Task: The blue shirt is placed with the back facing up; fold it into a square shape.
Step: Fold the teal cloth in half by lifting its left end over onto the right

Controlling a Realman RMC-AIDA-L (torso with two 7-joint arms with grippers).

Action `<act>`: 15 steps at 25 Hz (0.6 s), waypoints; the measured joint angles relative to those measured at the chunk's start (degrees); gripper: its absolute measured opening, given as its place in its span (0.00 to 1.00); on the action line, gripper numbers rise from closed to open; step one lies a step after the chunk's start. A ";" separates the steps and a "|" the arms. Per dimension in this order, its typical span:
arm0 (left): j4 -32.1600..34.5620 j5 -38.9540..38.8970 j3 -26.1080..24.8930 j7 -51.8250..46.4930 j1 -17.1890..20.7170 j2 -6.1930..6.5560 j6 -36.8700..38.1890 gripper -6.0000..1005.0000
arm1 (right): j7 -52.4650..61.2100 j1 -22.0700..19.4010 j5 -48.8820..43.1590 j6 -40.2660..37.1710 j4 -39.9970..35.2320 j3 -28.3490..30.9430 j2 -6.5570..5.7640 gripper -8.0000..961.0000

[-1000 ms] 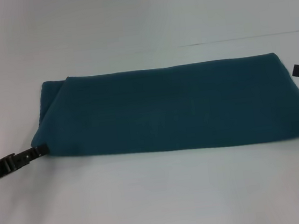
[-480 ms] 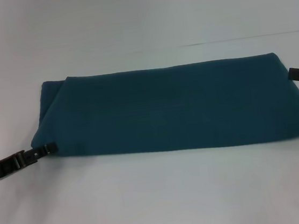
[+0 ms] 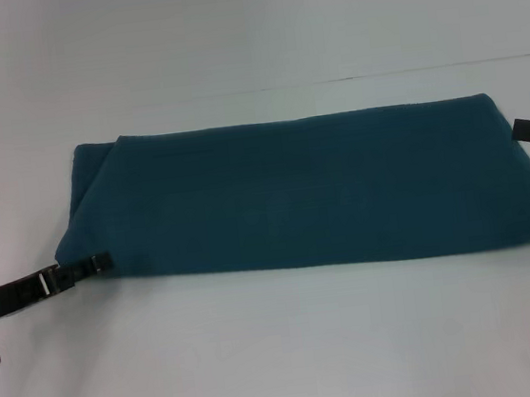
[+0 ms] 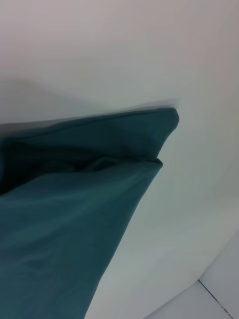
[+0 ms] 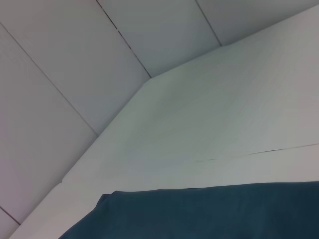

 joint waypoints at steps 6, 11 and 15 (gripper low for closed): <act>-1.25 0.02 1.07 -0.04 -1.10 0.27 -2.20 0.89 | 0.00 -0.05 0.09 0.03 0.00 0.32 0.07 0.95; -1.84 0.02 2.49 -0.10 -1.91 0.38 -3.97 0.89 | 0.00 -0.13 0.12 0.04 0.00 0.23 0.13 0.94; -1.86 0.01 2.83 -0.10 -2.46 0.42 -4.57 0.89 | 0.00 0.02 0.13 0.03 0.01 0.00 0.22 0.94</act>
